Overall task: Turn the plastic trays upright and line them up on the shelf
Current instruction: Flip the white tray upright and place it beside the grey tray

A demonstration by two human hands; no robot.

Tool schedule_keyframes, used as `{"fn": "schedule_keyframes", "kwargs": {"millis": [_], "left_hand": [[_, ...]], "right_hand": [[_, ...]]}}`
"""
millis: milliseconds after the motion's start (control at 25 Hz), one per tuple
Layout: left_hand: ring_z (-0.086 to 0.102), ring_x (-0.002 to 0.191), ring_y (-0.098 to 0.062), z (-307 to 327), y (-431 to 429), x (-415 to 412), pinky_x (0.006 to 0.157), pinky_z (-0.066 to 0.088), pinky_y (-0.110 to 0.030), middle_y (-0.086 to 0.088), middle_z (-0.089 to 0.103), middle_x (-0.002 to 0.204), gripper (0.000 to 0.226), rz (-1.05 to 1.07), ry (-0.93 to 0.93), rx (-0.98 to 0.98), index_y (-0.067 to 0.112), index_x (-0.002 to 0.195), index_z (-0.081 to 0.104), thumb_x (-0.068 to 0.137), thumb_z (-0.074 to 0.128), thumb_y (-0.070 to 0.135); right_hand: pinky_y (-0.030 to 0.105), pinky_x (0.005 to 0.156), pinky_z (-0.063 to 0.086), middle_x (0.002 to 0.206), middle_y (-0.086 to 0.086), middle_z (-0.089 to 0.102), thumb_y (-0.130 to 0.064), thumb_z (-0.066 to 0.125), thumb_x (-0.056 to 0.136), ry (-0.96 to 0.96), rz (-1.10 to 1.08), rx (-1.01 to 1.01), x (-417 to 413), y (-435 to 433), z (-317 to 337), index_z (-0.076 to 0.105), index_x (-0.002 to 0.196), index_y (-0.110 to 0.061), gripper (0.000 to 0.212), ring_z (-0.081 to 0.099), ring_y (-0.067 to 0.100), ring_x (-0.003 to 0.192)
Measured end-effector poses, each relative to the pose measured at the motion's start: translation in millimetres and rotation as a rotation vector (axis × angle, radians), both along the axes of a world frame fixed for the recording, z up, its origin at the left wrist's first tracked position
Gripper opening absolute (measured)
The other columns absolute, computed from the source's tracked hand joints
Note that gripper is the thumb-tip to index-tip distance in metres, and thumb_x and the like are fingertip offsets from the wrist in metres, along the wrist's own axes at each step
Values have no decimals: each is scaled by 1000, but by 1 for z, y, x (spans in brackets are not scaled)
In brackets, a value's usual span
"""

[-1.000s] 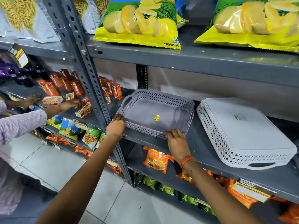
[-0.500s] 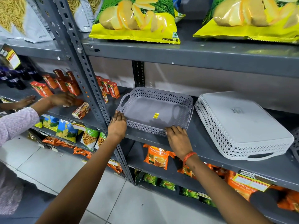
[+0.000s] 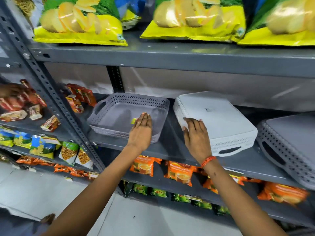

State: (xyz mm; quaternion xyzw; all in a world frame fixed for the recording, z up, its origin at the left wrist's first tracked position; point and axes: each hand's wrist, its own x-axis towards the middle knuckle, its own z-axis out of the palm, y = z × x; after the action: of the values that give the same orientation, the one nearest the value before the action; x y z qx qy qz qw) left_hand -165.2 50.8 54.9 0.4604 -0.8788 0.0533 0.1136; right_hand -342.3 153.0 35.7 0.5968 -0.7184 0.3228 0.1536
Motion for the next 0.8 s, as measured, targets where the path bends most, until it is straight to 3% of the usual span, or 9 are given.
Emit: {"fn": "schedule_keyframes", "kwargs": {"millis": [80,160,280,400,520,600,680,720,800], "left_hand": [[13,147,-26,-1,27,-40,123,13,-36,-18,18,157,56,-48,82,6,-3,146,15,98,39,12],[31,142,-28,-6,61,-84,119,26,-38,-20,37,149,53,-140,139,-37,-3,141,31,94,48,12],[64,109,-28,-18,111,-135,92,55,-33,-13,70,114,38,-336,230,-105,2,118,61,80,63,11],[69,91,-25,-35,145,-167,74,61,-29,-7,73,97,43,-506,115,-45,8,105,67,64,76,1],[73,81,-24,-49,162,-198,62,62,-30,-7,76,91,46,-491,-45,62,9,103,68,59,76,-1],[73,82,-22,-49,166,-214,69,60,-29,-7,76,94,47,-388,-143,58,8,108,67,62,77,5],[68,97,-31,-46,169,-222,86,56,-38,-16,70,107,48,-295,-179,158,1,120,57,73,68,0],[67,98,-33,-45,169,-226,86,56,-39,-17,68,107,48,-283,-134,181,1,121,57,74,69,1],[69,87,-28,-35,169,-227,72,61,-33,-13,69,94,53,-244,-19,223,6,110,66,61,84,7]], "right_hand": [[43,107,38,116,15,62,-21,33,91,-66,-49,-54,-38,25,-1,55,117,-4,38,55,31,108],[35,99,37,113,19,60,-20,34,90,-158,-118,-86,-83,51,-6,55,115,-1,38,50,31,106],[35,97,30,115,26,54,-24,32,87,-341,-224,-67,-134,80,-26,52,117,3,46,47,38,109],[41,105,27,125,33,46,-13,40,89,-560,-318,-39,-154,93,-49,46,123,9,41,43,48,118],[44,110,31,137,31,40,2,44,91,-871,-315,-7,-168,97,-61,39,131,6,41,38,42,128],[44,106,38,133,26,48,2,40,92,-981,-286,-5,-175,98,-62,43,126,3,34,45,39,124],[36,100,40,130,22,53,2,37,93,-1021,-278,13,-181,99,-60,47,122,2,30,50,35,121],[32,97,40,129,20,55,1,36,94,-1044,-286,7,-185,100,-59,48,121,2,29,51,34,119],[35,101,40,131,22,54,1,34,95,-1115,-329,-66,-188,100,-61,47,123,3,30,52,33,119]]}}
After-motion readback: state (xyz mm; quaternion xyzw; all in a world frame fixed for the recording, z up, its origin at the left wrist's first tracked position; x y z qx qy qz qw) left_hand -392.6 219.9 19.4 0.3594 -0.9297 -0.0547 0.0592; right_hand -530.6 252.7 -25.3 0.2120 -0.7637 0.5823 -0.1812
